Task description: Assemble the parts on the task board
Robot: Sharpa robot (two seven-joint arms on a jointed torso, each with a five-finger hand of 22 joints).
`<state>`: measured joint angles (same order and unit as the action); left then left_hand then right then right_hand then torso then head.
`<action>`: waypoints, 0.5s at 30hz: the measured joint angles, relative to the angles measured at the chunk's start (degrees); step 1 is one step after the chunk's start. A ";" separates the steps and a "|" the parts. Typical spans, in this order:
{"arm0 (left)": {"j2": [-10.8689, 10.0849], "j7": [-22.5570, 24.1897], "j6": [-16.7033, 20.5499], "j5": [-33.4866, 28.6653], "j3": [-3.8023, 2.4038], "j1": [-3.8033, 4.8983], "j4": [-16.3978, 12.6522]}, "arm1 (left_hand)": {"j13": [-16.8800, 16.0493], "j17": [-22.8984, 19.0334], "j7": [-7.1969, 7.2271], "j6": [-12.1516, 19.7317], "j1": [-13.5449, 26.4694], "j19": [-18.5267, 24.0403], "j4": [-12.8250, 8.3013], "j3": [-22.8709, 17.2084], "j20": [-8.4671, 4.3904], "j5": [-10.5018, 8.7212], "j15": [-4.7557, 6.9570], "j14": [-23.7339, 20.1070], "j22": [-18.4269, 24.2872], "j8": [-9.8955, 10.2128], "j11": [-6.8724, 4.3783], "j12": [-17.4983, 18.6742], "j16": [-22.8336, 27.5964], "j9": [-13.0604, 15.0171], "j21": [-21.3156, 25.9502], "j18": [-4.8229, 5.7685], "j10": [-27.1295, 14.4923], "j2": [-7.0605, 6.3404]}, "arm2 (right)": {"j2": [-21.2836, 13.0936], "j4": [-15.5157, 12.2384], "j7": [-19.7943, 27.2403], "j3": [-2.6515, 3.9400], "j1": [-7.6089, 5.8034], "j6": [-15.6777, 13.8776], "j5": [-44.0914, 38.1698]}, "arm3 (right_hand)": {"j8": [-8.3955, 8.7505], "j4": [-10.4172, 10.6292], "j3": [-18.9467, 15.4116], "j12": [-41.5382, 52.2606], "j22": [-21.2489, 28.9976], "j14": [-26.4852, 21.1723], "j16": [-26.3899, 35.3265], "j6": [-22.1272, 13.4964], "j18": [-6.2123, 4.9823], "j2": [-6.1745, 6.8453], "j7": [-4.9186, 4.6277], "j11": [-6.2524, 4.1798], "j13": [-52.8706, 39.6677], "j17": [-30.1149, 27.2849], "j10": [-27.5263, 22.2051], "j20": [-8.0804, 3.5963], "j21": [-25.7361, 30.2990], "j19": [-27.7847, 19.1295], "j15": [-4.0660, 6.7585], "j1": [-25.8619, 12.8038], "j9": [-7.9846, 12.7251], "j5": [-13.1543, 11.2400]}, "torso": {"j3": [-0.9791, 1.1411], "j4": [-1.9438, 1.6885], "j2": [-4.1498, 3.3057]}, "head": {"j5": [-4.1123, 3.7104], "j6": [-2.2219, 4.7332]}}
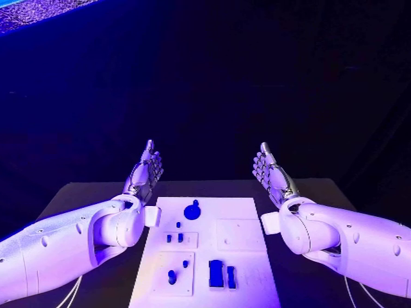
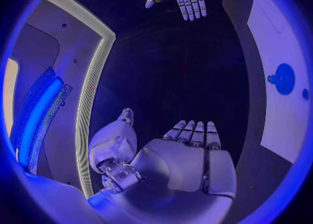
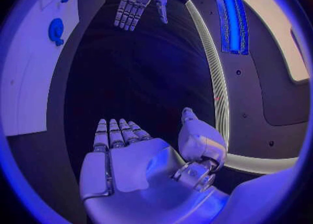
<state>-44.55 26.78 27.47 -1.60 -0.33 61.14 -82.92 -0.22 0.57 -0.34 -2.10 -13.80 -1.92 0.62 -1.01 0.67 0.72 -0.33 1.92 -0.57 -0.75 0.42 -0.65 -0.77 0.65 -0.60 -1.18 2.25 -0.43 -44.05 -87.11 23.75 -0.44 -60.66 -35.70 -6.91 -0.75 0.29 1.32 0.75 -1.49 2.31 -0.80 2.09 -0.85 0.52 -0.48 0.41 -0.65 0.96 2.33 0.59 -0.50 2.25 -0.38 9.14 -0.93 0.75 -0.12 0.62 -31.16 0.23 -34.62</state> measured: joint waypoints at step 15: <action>-0.17 1.57 14.17 0.73 0.37 -0.97 -6.86 | 0.17 -0.50 0.34 1.80 13.39 1.62 -0.70 0.69 -0.79 -0.33 0.32 -1.72 0.51 0.35 -0.41 0.28 0.38 -0.59 0.26 0.87 -2.04 0.44 | -0.63 -2.73 4.23 0.40 0.47 -7.41 6.19 | 0.55 -0.29 -1.07 -0.59 1.43 -2.03 0.66 -1.89 0.06 -0.52 0.48 -0.41 0.60 -0.89 -2.04 -0.58 0.22 -1.98 0.39 -8.84 0.85 -0.56 | 0.12 -0.60 -0.02 | -0.23 0.25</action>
<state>-44.72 28.35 41.64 -0.87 0.04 60.17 -89.78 -0.05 0.07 0.00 -0.31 -0.41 -0.29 -0.08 -0.31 -0.11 0.40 -0.01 0.21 -0.07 -0.40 0.00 -0.37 -0.40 0.06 -0.34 -0.32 0.21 0.00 -44.68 -89.84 27.98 -0.04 -60.19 -43.11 -0.73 -0.20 0.00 0.25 0.16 -0.06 0.29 -0.14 0.19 -0.80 0.00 0.00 0.00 -0.05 0.06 0.30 0.01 -0.28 0.26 0.01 0.30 -0.07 0.19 0.00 0.02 -31.18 0.00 -34.38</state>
